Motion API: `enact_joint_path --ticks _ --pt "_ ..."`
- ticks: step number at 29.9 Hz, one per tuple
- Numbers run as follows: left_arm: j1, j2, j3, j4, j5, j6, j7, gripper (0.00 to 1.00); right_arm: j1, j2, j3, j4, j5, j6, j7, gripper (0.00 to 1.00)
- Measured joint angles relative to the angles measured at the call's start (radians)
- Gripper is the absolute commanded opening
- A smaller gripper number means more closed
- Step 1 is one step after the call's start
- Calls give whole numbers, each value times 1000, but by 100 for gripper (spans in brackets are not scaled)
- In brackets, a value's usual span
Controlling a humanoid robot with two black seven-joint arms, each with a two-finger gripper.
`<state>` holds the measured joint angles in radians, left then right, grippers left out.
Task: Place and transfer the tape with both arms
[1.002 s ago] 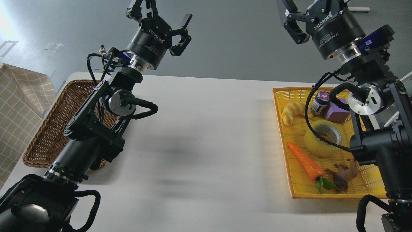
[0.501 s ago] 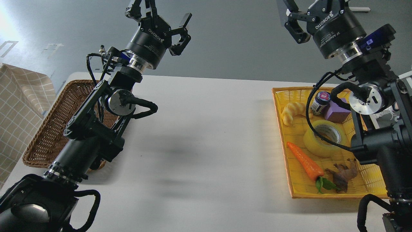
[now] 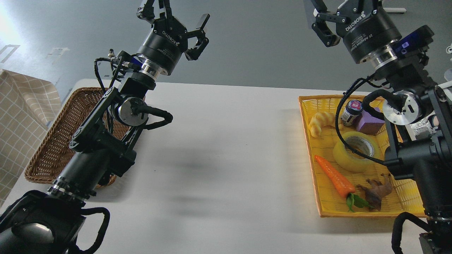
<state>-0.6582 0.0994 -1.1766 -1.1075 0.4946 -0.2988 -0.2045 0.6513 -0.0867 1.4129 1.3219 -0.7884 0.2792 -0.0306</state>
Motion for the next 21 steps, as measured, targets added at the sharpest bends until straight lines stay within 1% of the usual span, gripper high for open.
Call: enact_joint_path --ticks 13,18,21 --pt "1 2 -1 2 -1 -3 -1 98 -5 -3 -2 8 1 4 0 100" --pt "3 3 -1 2 -1 -4 -1 98 -8 -20 -16 39 2 49 -1 100" --pt "5 -4 0 2 1 -4 -1 98 -9 -23 -19 51 3 59 -1 100"
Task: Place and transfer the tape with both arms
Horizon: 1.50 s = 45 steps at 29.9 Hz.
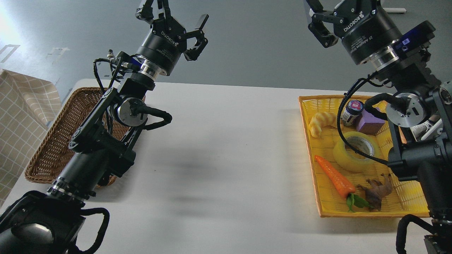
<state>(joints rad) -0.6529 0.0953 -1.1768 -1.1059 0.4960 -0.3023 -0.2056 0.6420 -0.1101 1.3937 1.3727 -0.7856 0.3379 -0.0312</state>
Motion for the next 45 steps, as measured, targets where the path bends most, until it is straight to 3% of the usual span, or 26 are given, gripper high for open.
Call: enact_joint_path --ticks 23,31,39,45 --pt "7 -2 5 -9 -7 -4 -1 98 -33 -31 42 0 -35 2 2 100" --pt "12 14 0 -11 -7 -3 -1 98 -32 -276 22 11 -71 4 8 100" --pt "21 15 5 -11 -5 -6 1 98 -25 -617 -127 10 -163 8 17 100" --pt "21 16 11 -11 2 -5 2 98 -37 -775 -244 14 -345 8 84 100"
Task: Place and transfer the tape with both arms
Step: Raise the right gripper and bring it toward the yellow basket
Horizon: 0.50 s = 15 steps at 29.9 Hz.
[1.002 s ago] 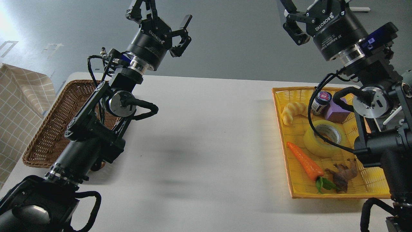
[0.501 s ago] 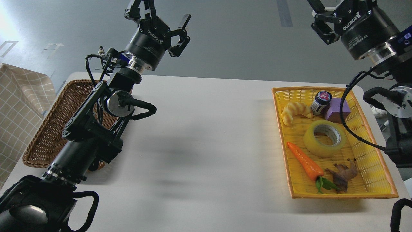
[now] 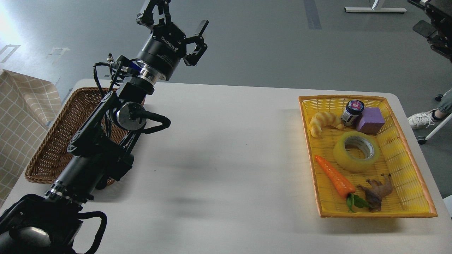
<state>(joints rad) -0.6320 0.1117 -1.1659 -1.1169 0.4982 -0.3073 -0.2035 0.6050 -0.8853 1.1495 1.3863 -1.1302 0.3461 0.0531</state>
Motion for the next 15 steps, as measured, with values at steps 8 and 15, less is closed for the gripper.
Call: enact_joint_path --ticks 8,15 --pt "0 0 2 0 2 1 1 98 -48 -72 -67 49 -369 -5 157 100" --pt "1 5 -3 0 2 2 1 98 -152 -58 -72 -6 -552 -68 206 100"
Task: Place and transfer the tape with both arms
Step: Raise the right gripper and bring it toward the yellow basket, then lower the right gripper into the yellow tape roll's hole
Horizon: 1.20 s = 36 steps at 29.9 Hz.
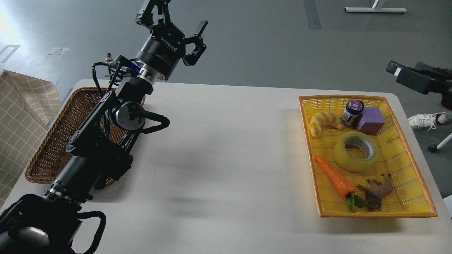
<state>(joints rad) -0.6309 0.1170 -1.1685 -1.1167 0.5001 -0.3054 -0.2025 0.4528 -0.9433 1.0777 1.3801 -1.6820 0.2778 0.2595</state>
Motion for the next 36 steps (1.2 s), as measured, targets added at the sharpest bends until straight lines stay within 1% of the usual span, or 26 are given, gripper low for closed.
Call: enact_joint_path --ticks 5,11,18,21,32,34,35,36 --pt "8 2 0 0 -1 0 0 98 -35 52 0 -64 -18 -27 0 100" --pt "9 3 -1 -2 -1 -1 0 98 -71 72 4 -75 -17 -32 -2 100" --pt "12 4 -6 -3 0 -3 -1 98 -145 84 1 -84 -43 -46 -29 100" --pt "13 4 -6 -3 -1 -3 -2 98 -170 95 -1 -90 -61 -51 -33 100" --pt "14 4 -7 -18 0 -2 -3 98 -216 175 -4 -125 -210 -52 -34 96" --pt "14 5 -8 -20 0 -1 -3 98 -217 185 -4 -132 -242 -52 -34 93" --pt "14 7 -8 -21 0 -1 -2 98 -217 190 -4 -135 -251 -51 -34 89" --pt "14 8 -8 -21 0 -1 -2 98 -217 193 -4 -137 -257 -51 -34 81"
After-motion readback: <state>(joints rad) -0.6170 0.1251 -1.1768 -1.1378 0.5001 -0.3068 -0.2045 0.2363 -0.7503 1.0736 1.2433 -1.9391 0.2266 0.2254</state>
